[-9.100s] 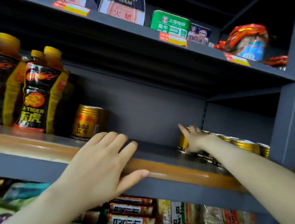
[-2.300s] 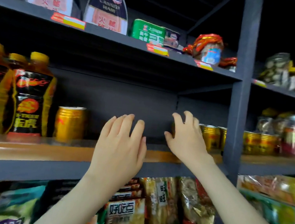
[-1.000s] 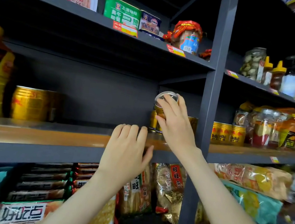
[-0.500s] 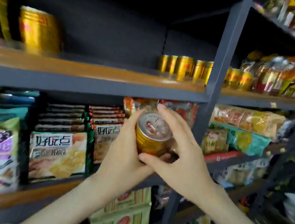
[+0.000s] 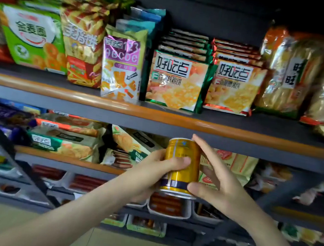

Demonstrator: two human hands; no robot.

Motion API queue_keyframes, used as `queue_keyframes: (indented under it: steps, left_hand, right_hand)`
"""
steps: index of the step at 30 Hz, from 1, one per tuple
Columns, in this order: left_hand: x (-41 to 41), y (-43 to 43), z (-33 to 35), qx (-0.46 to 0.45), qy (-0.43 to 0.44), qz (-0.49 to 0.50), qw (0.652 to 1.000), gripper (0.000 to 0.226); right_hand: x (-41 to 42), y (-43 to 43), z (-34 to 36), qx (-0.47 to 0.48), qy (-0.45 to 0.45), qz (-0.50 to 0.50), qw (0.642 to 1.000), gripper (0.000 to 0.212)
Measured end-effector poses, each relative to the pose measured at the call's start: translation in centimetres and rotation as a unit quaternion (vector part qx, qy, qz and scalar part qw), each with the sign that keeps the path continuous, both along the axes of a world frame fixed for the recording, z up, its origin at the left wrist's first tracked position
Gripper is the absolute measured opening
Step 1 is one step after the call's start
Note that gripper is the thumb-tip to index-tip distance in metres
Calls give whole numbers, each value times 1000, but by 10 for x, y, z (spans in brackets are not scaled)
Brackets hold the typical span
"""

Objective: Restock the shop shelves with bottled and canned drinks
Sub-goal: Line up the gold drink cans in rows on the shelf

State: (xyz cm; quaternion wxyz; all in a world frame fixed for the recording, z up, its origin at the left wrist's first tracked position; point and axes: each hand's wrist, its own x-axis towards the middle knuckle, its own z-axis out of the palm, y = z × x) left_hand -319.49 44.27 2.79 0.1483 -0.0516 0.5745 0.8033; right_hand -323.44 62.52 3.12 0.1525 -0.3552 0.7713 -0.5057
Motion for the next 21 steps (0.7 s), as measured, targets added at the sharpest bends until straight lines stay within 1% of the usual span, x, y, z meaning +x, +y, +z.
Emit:
queue_keyframes:
  steps: [2, 3, 5, 8, 10, 13, 15, 17, 18, 20, 21]
  left_hand:
    - [5, -5, 1, 48, -48, 28, 997, 52]
    - [8, -7, 1, 72, -64, 42, 994, 49]
    - [14, -11, 1, 114, -88, 70, 987, 45]
    - [18, -19, -6, 150, -110, 86, 979, 45]
    - [21, -26, -14, 175, -112, 80, 975, 46]
    - [28, -31, -27, 219, -110, 51, 968, 60]
    - [30, -36, -34, 230, -108, 51, 966, 67]
    - [32, -41, -33, 198, -104, 43, 974, 77]
    - [32, -44, -32, 161, -103, 34, 981, 82]
    - [31, -46, -27, 23, -89, 16, 996, 78]
    - [31, -44, -22, -54, -81, 20, 995, 78]
  right_hand:
    - [-5, -8, -4, 31, 26, 53, 998, 91]
    - [-7, -12, -6, 47, 42, 73, 995, 94]
    - [-9, -22, -10, 59, 60, 85, 993, 92]
    - [-11, -36, -15, 29, 62, 84, 994, 84]
    - [-12, -44, -19, 4, 28, 89, 996, 91]
    - [-9, -55, -27, -32, -57, 102, 993, 106]
    - [-5, -58, -31, -46, -85, 125, 988, 105]
    - [-3, -58, -31, -42, -70, 118, 990, 99]
    - [-3, -58, -30, -38, -56, 108, 992, 97]
    - [-5, -57, -28, -3, 3, 79, 997, 98]
    - [-7, -57, -27, 27, 51, 71, 996, 101]
